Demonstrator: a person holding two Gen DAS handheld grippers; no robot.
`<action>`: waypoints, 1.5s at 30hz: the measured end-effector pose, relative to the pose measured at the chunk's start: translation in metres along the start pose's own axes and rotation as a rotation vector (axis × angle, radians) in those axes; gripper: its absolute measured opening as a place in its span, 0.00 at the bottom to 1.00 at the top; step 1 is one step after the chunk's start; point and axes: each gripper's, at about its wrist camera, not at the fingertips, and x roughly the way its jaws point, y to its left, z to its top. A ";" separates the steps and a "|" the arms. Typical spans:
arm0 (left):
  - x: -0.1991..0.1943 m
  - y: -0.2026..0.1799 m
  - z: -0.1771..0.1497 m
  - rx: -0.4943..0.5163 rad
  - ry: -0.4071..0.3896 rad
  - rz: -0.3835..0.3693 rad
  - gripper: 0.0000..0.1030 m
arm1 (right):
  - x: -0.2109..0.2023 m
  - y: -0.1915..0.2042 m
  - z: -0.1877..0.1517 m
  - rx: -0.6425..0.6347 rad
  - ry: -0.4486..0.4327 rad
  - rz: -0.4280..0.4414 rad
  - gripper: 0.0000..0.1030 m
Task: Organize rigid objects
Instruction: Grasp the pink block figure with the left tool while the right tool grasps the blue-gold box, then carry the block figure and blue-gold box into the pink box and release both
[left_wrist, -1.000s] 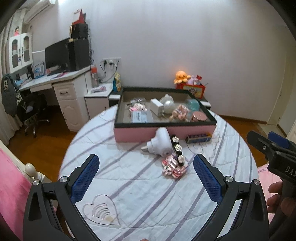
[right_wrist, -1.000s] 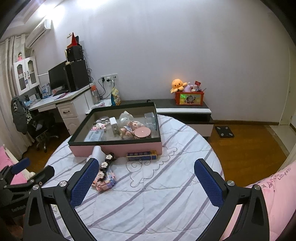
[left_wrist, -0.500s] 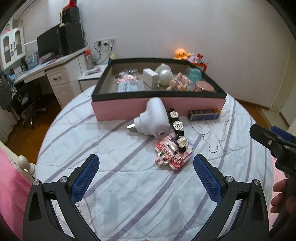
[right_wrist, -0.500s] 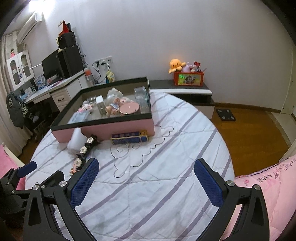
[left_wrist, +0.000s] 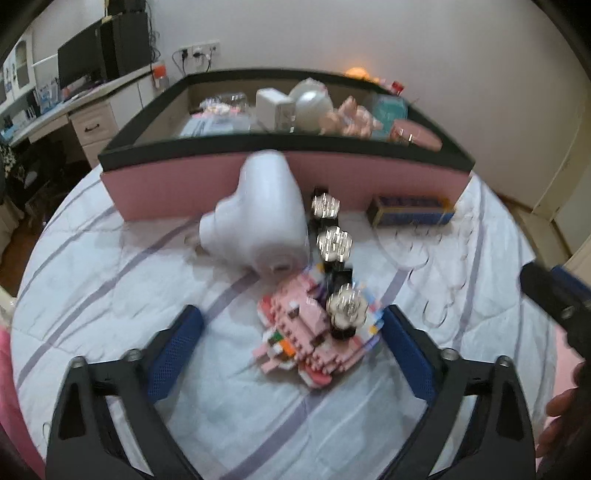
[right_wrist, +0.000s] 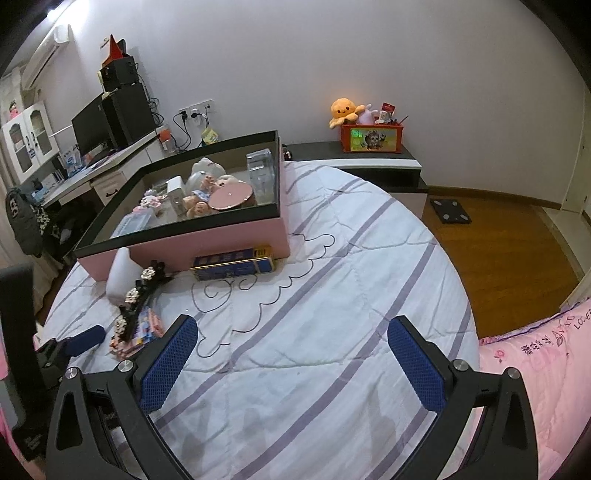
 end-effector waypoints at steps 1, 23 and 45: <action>0.000 0.001 0.000 0.001 0.000 -0.012 0.75 | 0.001 -0.001 0.000 0.001 0.002 0.001 1.00; -0.025 0.030 -0.014 0.048 -0.029 -0.004 0.62 | 0.094 0.052 0.032 -0.087 0.108 0.048 1.00; -0.059 0.057 -0.001 0.012 -0.122 -0.015 0.62 | 0.023 0.069 0.011 -0.134 0.054 0.100 0.81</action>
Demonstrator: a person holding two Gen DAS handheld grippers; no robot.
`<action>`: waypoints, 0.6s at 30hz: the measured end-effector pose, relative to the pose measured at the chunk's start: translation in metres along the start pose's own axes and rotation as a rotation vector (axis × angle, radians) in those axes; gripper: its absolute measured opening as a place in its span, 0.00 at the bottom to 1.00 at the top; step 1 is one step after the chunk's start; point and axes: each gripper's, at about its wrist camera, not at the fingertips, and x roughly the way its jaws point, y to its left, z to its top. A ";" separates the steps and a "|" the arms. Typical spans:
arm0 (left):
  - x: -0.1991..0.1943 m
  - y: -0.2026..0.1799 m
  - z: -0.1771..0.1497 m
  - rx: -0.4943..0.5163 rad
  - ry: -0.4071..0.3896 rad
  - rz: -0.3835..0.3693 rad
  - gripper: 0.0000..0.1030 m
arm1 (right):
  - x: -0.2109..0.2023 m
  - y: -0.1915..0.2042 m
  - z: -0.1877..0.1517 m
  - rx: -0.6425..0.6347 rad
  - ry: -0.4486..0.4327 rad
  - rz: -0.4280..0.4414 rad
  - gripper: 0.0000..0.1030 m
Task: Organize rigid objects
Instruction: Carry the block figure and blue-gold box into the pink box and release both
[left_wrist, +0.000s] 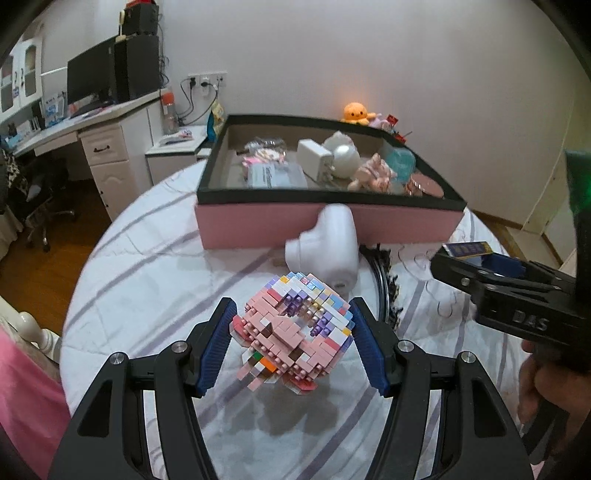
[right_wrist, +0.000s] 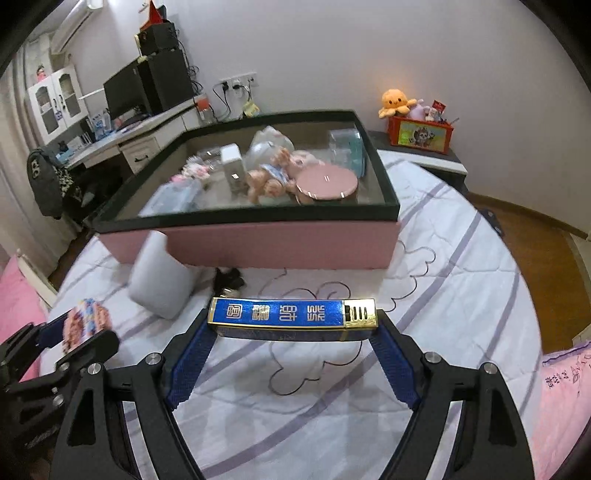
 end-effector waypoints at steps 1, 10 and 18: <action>-0.003 0.002 0.003 -0.001 -0.010 0.002 0.62 | -0.006 0.002 0.003 -0.005 -0.013 0.004 0.81; -0.024 0.017 0.055 0.003 -0.132 0.026 0.62 | -0.033 0.009 0.044 -0.035 -0.115 0.032 0.81; -0.021 0.023 0.112 0.003 -0.214 0.022 0.62 | -0.035 0.012 0.086 -0.054 -0.195 0.027 0.81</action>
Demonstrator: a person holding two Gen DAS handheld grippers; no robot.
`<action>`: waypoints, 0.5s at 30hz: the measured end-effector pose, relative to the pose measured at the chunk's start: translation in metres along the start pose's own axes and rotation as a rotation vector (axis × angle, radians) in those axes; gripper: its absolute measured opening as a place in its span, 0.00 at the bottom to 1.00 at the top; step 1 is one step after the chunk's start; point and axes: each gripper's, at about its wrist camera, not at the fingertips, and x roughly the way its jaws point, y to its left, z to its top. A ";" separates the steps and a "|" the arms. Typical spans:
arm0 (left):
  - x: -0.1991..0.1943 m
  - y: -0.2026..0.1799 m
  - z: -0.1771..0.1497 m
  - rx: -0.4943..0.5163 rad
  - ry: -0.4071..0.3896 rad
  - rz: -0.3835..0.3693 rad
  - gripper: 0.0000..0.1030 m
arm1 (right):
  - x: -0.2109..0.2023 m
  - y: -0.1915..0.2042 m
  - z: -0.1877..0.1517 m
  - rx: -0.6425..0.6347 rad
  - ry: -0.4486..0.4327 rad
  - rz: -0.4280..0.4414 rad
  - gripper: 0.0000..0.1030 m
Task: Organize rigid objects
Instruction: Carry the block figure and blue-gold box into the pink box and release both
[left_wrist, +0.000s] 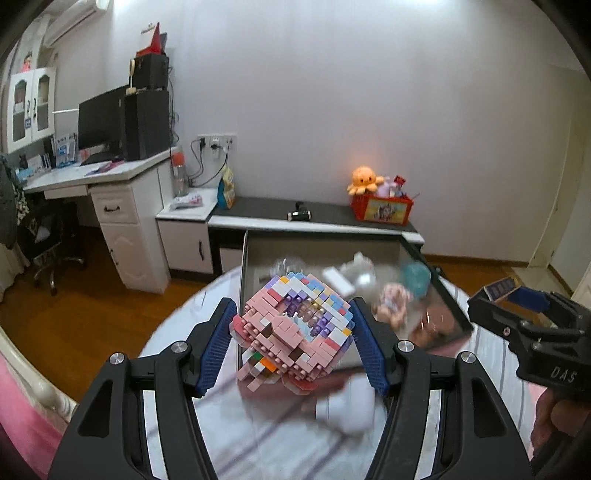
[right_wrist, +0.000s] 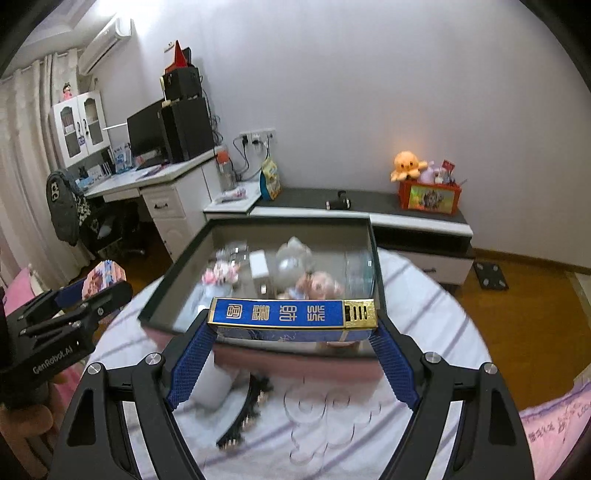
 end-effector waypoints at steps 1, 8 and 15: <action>0.004 0.000 0.005 -0.001 -0.004 -0.002 0.62 | 0.004 -0.001 0.006 -0.002 -0.006 0.001 0.81; 0.047 -0.005 0.034 0.009 0.018 -0.018 0.62 | 0.041 -0.014 0.033 0.000 0.006 -0.012 0.81; 0.095 -0.013 0.035 0.027 0.083 -0.018 0.62 | 0.084 -0.018 0.037 -0.011 0.061 -0.007 0.82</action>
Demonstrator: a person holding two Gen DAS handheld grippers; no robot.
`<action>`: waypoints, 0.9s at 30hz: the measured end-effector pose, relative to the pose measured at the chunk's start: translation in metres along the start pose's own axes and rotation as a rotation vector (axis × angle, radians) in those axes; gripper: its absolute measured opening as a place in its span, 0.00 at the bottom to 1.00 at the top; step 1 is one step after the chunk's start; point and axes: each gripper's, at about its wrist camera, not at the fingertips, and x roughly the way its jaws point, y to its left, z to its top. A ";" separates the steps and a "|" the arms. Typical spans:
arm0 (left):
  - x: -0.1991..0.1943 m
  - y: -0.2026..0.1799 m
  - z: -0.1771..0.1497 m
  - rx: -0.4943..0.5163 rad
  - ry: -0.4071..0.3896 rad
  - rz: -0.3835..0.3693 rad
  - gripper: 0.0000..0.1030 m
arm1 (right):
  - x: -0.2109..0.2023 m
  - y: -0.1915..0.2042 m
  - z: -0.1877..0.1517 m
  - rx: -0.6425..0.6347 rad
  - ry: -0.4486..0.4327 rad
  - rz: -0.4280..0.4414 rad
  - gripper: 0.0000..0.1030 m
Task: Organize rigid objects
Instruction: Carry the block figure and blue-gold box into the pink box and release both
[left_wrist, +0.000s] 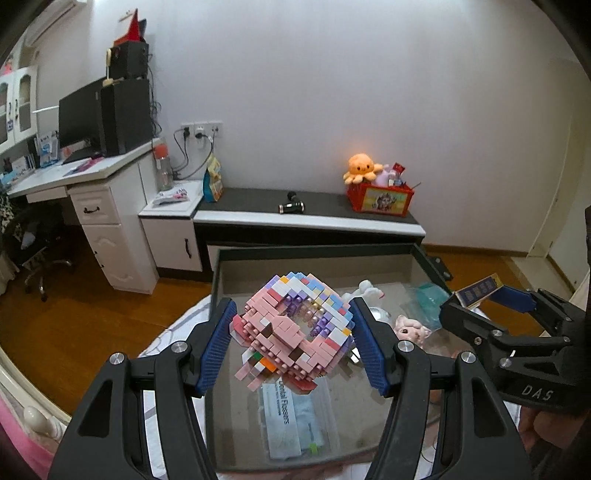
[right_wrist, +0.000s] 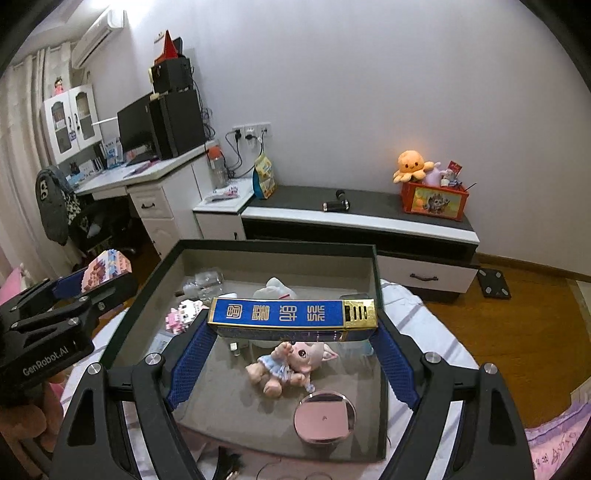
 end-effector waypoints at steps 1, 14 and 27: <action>0.003 0.000 0.000 0.001 0.007 0.001 0.62 | 0.004 0.000 -0.001 0.000 0.006 0.001 0.82; 0.016 0.003 -0.011 -0.015 0.033 0.048 0.94 | 0.027 -0.012 -0.013 0.045 0.043 -0.022 1.00; -0.080 0.007 -0.030 -0.008 -0.077 0.034 1.00 | -0.050 -0.007 -0.028 0.097 -0.046 -0.016 1.00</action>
